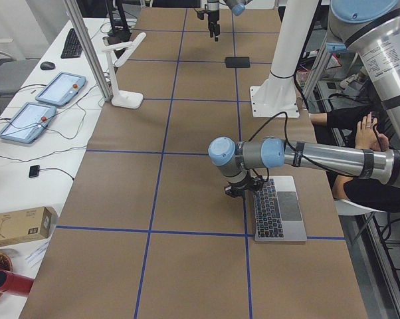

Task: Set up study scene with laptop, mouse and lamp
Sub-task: 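Grasp the closed grey laptop lid with the left gripper and lift it, then swing the laptop lid open with the left gripper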

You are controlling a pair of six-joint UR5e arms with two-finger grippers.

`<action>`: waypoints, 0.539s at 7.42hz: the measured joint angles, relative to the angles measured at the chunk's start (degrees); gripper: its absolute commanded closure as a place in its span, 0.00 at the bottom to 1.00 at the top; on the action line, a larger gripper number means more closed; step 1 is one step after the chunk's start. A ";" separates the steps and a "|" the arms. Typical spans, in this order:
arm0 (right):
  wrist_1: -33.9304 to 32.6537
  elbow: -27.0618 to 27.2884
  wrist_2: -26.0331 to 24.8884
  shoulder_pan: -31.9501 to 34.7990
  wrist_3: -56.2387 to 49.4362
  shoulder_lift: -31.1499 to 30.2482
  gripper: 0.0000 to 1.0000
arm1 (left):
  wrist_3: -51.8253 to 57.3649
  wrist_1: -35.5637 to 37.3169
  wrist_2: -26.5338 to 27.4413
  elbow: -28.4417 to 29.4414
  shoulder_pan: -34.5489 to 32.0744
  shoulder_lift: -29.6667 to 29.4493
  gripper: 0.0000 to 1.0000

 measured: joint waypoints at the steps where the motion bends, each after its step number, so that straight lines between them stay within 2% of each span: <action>1: 0.00 0.00 0.00 0.00 -0.03 -0.01 0.02 | 0.11 -0.09 0.05 -0.34 -0.22 0.04 0.88; 4: 0.00 -0.01 0.00 -0.07 -0.05 0.06 0.02 | 0.24 -0.10 0.07 -1.54 -0.85 0.66 0.92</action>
